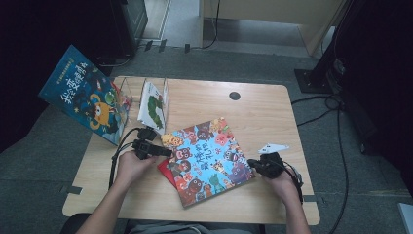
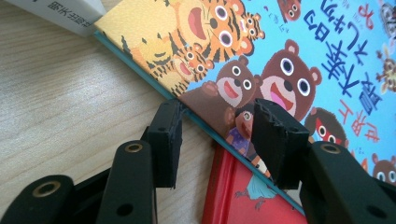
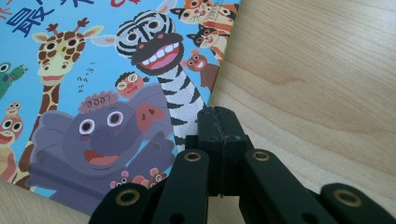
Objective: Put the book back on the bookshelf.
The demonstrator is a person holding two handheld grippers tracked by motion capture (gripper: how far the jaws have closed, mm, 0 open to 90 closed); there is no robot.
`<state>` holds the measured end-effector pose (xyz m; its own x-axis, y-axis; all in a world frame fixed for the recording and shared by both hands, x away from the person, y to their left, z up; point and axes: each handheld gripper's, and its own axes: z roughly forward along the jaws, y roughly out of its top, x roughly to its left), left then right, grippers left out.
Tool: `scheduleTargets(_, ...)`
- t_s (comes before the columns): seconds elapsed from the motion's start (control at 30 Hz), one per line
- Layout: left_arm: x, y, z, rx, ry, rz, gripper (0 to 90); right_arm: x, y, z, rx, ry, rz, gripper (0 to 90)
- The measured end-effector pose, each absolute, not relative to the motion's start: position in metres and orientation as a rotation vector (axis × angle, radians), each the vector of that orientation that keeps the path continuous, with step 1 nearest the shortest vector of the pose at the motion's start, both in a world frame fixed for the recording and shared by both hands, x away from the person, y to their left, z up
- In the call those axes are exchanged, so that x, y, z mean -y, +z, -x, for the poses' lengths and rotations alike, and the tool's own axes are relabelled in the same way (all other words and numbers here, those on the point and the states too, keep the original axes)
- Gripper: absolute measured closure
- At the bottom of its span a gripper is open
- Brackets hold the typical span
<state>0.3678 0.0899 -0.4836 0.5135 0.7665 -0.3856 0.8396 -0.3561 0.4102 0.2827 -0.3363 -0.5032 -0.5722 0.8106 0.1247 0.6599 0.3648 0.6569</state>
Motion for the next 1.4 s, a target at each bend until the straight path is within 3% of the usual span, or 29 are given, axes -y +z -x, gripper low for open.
scheduleTargets(0.57, -0.08, -0.484, -0.378, -1.307, -0.179, -2.172, 57.2, 0.342, -0.504, -0.276, -2.409, 1.025, -1.337, 90.0)
scheduleTargets(1.4, -0.079, -0.486, -0.388, -1.305, -0.174, -2.131, 49.0, 0.333, -0.503, -0.265, -2.528, 1.139, -1.193, 90.0)
